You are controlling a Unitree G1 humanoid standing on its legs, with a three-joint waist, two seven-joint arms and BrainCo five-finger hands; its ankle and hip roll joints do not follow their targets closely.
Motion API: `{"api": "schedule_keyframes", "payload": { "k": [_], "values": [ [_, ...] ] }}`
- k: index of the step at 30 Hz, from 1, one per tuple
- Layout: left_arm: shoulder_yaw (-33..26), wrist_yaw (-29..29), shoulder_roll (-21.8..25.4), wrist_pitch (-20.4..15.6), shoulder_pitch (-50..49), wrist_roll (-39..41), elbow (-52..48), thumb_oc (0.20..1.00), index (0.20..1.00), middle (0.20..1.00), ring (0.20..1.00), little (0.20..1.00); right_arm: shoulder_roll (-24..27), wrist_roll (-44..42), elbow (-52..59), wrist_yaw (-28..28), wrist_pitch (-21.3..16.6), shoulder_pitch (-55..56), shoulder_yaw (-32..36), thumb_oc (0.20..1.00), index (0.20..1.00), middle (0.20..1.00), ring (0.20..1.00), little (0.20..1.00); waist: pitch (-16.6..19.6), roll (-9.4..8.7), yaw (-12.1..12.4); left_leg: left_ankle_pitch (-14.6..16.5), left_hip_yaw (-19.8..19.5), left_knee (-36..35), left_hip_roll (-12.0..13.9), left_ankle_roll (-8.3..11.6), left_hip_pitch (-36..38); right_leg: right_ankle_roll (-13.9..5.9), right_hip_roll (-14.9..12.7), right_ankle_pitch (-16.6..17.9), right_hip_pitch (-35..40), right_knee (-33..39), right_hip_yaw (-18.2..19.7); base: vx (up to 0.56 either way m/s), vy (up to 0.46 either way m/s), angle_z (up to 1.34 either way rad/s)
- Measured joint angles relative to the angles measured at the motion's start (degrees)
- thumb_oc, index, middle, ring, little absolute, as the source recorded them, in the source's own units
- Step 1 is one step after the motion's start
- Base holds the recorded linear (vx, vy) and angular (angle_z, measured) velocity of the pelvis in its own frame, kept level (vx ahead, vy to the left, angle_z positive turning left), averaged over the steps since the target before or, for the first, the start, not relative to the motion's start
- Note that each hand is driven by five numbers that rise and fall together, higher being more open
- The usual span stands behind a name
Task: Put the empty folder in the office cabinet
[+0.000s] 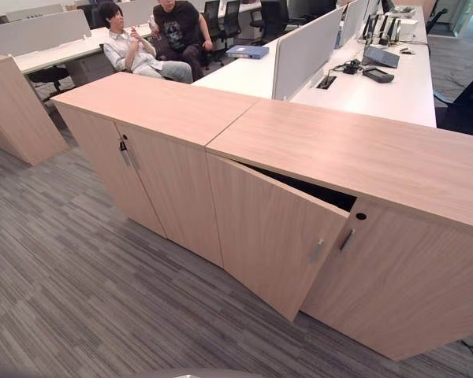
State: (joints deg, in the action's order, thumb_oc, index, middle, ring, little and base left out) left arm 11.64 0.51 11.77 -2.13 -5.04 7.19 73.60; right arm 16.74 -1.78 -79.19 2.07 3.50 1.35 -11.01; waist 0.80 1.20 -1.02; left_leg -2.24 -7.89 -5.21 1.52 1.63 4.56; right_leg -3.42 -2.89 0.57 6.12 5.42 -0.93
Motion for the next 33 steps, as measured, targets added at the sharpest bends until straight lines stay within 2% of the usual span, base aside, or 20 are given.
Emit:
{"api": "schedule_keyframes", "payload": {
  "k": [3,8,12,13,14,15,16,17,18,19,20,21,22,23,26,28,29,30,32,33],
  "values": [
    [-0.8,-2.4,0.0,-0.4,0.0,-1.0,0.7,1.0,1.0,1.0,1.0,1.0,0.0,-1.7,0.1,0.5,-0.5,0.5,0.0,1.0,1.0,1.0,1.0,1.0,0.0,-0.3,-0.1,0.2,0.4,0.0,0.3,0.16,0.1,0.0,0.2,0.0,-0.1,0.0,0.3,-0.01,-0.07,-0.07],
    [3.0,-5.2,0.6,-0.4,1.1,-4.3,-1.1,1.0,1.0,1.0,1.0,1.0,-0.1,-4.1,0.1,1.2,-1.1,0.0,0.0,1.0,1.0,1.0,1.0,1.0,-0.4,-1.84,-0.2,0.9,3.0,0.5,1.8,1.19,-0.1,0.21,1.6,0.1,-1.2,-0.2,2.1,-0.04,-0.136,-0.27],
    [4.1,-5.8,3.4,-0.7,5.5,-4.3,-2.0,1.0,1.0,1.0,1.0,1.0,-1.6,-6.1,-0.3,1.8,-0.9,-2.8,0.0,1.0,1.0,1.0,1.0,1.0,-4.3,-3.74,0.1,3.7,4.8,8.1,4.7,4.64,-2.8,3.67,4.9,-3.6,-6.4,-10.1,2.8,-0.11,-0.138,-0.31],
    [4.1,-5.8,3.9,-0.7,5.9,-4.4,-2.7,1.0,1.0,1.0,1.0,1.0,-2.0,-6.1,-0.3,1.9,-0.9,-3.5,0.3,1.0,1.0,1.0,1.0,1.0,-4.8,-4.39,0.2,4.6,4.4,11.8,5.2,6.22,-4.4,5.01,5.7,-4.7,-8.3,-14.2,1.9,-0.12,-0.093,-0.57],
    [4.1,-5.9,5.8,-0.9,5.7,-4.7,-5.0,1.0,1.0,1.0,1.0,1.0,-3.1,-6.1,-1.1,2.1,-0.8,-4.8,1.1,1.0,1.0,1.0,1.0,1.0,-5.7,-6.66,1.6,6.1,4.0,23.5,4.7,8.46,-10.0,7.18,5.8,-6.1,-13.3,-21.0,-2.0,-0.06,-0.021,-0.83],
    [5.5,-6.2,7.3,-1.2,6.7,-5.8,-6.2,1.0,1.0,1.0,1.0,1.0,-3.7,-6.1,-2.1,2.5,-0.9,-6.3,0.5,1.0,1.0,1.0,1.0,1.0,-7.4,-9.21,2.2,5.5,2.1,36.1,2.9,7.88,-16.6,9.71,4.9,-6.3,-13.4,-21.3,-1.8,0.0,0.09,-0.8],
    [6.7,-6.3,5.9,-0.9,7.1,-6.5,-6.6,1.0,1.0,1.0,1.0,1.0,-2.6,-6.0,-2.5,3.2,-0.9,-5.9,-0.4,1.0,1.0,1.0,1.0,1.0,-7.8,-7.2,1.7,7.3,-1.5,38.2,1.6,5.0,-19.7,9.04,6.1,-5.9,-10.4,-17.4,-1.7,0.0,0.086,-0.62],
    [8.6,-6.3,5.8,-1.0,6.9,-7.1,-8.1,1.0,1.0,1.0,1.0,1.0,-2.1,-6.0,-2.8,3.6,-0.7,-6.1,-1.0,1.0,1.0,1.0,1.0,1.0,-7.7,-6.66,1.8,7.8,-4.5,36.0,-0.6,4.08,-20.7,8.62,6.4,-5.7,-10.3,-16.1,-0.3,0.04,0.144,-0.65],
    [9.4,-6.2,5.4,-1.3,6.7,-7.9,-9.3,1.0,1.0,1.0,1.0,1.0,-1.7,-5.9,-3.7,3.7,-0.9,-6.1,-1.2,1.0,1.0,1.0,1.0,1.0,-7.4,-6.62,2.4,7.6,-7.7,30.0,-2.9,3.99,-20.0,7.96,6.5,-4.9,-10.0,-13.7,1.2,0.02,0.094,-1.0],
    [9.0,-6.2,4.5,-1.6,6.7,-8.4,-9.1,1.0,1.0,1.0,1.0,1.0,-1.1,-5.9,-3.9,3.7,-1.0,-6.1,-1.5,1.0,1.0,1.0,1.0,1.0,-7.4,-4.63,2.4,7.1,-9.1,25.9,-4.3,3.37,-19.4,5.82,6.4,-3.5,-9.0,-11.1,1.5,0.02,0.141,-1.15],
    [8.6,-6.0,3.1,-1.6,6.5,-8.4,-8.2,1.0,1.0,1.0,1.0,1.0,-0.2,-5.9,-4.3,3.7,-0.7,-5.9,-1.6,1.0,1.0,1.0,1.0,1.0,-7.3,-3.11,1.5,6.9,-13.2,21.9,-6.9,3.23,-18.0,4.89,6.4,-1.2,-7.6,-6.6,1.0,0.03,0.124,-1.17],
    [8.4,-6.0,2.6,-1.8,6.5,-8.4,-7.5,1.0,1.0,1.0,1.0,1.0,0.1,-5.9,-4.5,3.6,-0.4,-5.5,-1.7,1.0,1.0,1.0,1.0,1.0,-6.9,-2.82,1.7,6.5,-15.2,19.6,-9.0,3.19,-16.3,6.49,5.9,2.4,-7.2,-5.2,0.8,0.05,0.14,-1.08],
    [7.8,-6.0,2.2,-1.9,6.2,-8.3,-6.9,1.0,1.0,1.0,1.0,1.0,0.4,-5.9,-4.4,3.6,-0.5,-4.7,-1.6,1.0,1.0,1.0,1.0,1.0,-6.7,-2.15,1.4,6.7,-15.1,19.6,-9.5,2.88,-15.8,8.18,6.4,3.4,-6.7,-4.4,1.3,0.07,0.165,-0.85],
    [7.3,-5.9,1.9,-2.0,6.5,-8.3,-5.6,1.0,1.0,1.0,1.0,1.0,0.6,-5.9,-3.7,3.6,-0.6,-4.0,-2.1,1.0,1.0,1.0,1.0,1.0,-6.4,-1.56,0.4,6.8,-14.8,20.9,-9.7,2.69,-15.6,8.28,7.1,4.4,-5.6,-2.3,1.2,0.06,0.205,-0.44],
    [5.8,-5.6,1.8,-2.8,7.1,-8.2,-3.7,1.0,1.0,1.0,1.0,1.0,0.2,-5.1,-4.0,3.5,-0.3,-1.8,-2.4,1.0,1.0,1.0,1.0,1.0,-5.8,-3.37,-0.9,6.9,-14.9,17.8,-9.4,2.37,-10.8,8.44,6.6,4.6,-4.2,-0.1,1.6,0.02,0.223,-0.03],
    [5.7,-5.5,1.9,-2.9,7.0,-8.2,-3.2,1.0,1.0,1.0,1.0,1.0,0.6,-3.6,-4.0,3.5,-0.3,-2.0,-2.4,1.0,1.0,1.0,1.0,1.0,-5.5,-3.38,-1.0,6.4,-15.1,14.3,-8.7,1.55,-8.4,7.97,6.3,4.4,-4.5,-0.4,1.4,-0.01,0.19,0.18],
    [5.7,-5.5,1.8,-3.0,6.9,-8.2,-2.5,1.0,1.0,1.0,1.0,1.0,0.9,-3.5,-4.0,3.5,-0.3,-2.5,-2.3,1.0,1.0,1.0,1.0,1.0,-5.2,-3.02,-1.0,6.2,-15.1,12.5,-8.3,1.39,-7.5,7.97,6.4,4.4,-4.7,-0.4,1.5,-0.02,0.231,0.02],
    [4.7,-5.5,1.4,-2.5,6.2,-8.2,-1.4,1.0,1.0,1.0,1.0,1.0,1.4,-3.2,-3.9,3.4,-0.4,-3.6,-1.6,1.0,1.0,1.0,1.0,1.0,-4.6,-1.71,-0.8,5.2,-15.2,8.5,-7.8,-0.13,-5.3,7.95,6.6,4.4,-5.1,-0.4,1.9,-0.03,0.249,-0.08],
    [4.3,-5.5,1.1,-2.5,5.0,-8.2,-0.6,1.0,1.0,1.0,1.0,1.0,1.7,-3.2,-4.0,3.0,-0.4,-4.3,0.3,1.0,1.0,1.0,1.0,1.0,-3.8,0.07,-0.7,4.3,-14.2,6.7,-7.4,-1.56,-4.1,7.42,6.7,4.6,-5.4,-0.4,2.2,-0.04,0.231,-0.12],
    [4.3,-5.5,1.1,-2.4,4.5,-8.2,-0.2,1.0,1.0,1.0,1.0,1.0,1.8,-3.3,-4.0,2.9,-0.4,-4.6,0.3,1.0,1.0,1.0,1.0,1.0,-3.5,0.49,-0.5,4.3,-14.4,6.3,-7.3,-1.57,-3.5,7.21,6.8,4.6,-5.6,-0.4,2.7,-0.03,0.148,-0.19]
  ]
}}
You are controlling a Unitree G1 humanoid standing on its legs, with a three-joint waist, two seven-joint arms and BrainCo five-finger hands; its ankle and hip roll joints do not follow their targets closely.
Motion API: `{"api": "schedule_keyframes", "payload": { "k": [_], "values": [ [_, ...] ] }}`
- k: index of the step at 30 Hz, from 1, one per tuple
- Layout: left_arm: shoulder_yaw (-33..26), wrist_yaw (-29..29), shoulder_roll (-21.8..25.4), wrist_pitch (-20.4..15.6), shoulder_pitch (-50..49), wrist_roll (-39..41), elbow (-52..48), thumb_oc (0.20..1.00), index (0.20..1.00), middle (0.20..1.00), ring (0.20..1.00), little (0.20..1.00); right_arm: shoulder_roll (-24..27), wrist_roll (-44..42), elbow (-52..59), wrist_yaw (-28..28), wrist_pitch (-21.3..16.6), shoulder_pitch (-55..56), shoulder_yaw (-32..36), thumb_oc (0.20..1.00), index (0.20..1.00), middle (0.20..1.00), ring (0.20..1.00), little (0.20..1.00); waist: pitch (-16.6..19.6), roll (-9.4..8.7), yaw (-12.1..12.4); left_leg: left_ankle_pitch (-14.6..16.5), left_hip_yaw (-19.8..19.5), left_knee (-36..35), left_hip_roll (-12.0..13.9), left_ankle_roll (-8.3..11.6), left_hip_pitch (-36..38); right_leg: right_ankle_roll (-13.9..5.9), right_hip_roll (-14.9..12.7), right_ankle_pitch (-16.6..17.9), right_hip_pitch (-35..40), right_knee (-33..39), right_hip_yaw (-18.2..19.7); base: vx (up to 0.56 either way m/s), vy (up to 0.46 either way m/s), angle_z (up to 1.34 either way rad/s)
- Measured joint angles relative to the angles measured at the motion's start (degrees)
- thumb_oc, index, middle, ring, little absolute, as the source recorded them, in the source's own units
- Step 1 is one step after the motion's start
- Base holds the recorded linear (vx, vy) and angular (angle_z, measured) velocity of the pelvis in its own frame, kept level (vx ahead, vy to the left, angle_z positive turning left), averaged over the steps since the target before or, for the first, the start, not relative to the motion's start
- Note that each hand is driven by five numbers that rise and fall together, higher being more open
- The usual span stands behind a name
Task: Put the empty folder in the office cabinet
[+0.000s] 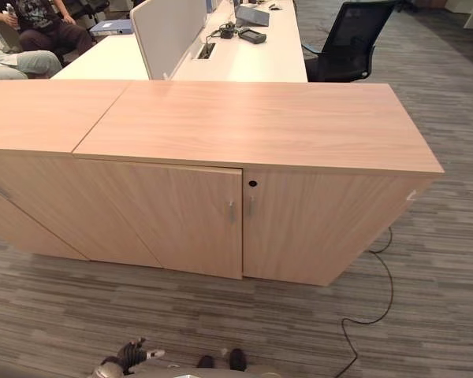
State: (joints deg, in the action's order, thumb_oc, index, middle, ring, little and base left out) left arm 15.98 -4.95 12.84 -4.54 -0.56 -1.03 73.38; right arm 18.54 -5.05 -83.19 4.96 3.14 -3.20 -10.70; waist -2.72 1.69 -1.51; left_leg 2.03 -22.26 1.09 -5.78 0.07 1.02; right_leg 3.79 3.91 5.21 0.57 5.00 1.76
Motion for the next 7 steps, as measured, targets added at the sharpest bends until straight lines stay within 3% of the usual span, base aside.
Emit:
{"api": "schedule_keyframes", "payload": {
  "k": [3,7],
  "values": [
    [0.3,0.0,-0.1,0.4,-1.3,-0.1,0.8,1.0,1.0,1.0,1.0,1.0,0.1,-0.1,0.3,-0.3,-0.1,-1.5,0.4,1.0,1.0,1.0,1.0,1.0,0.0,2.68,0.5,-2.9,2.5,-2.1,-0.8,-2.4,1.4,-2.26,-0.8,-0.5,-1.6,-2.1,2.8,-0.04,0.232,-0.47],
    [0.6,0.0,0.1,0.5,0.1,-0.5,0.2,1.0,1.0,1.0,1.0,1.0,-0.9,-0.6,0.4,-0.5,0.0,-0.3,0.7,1.0,1.0,1.0,1.0,1.0,-0.6,3.27,-0.3,-4.5,5.2,-4.2,-2.1,-3.62,2.4,-4.53,-2.1,-2.9,-4.6,-7.2,5.3,-0.01,0.148,-0.34]
  ]
}}
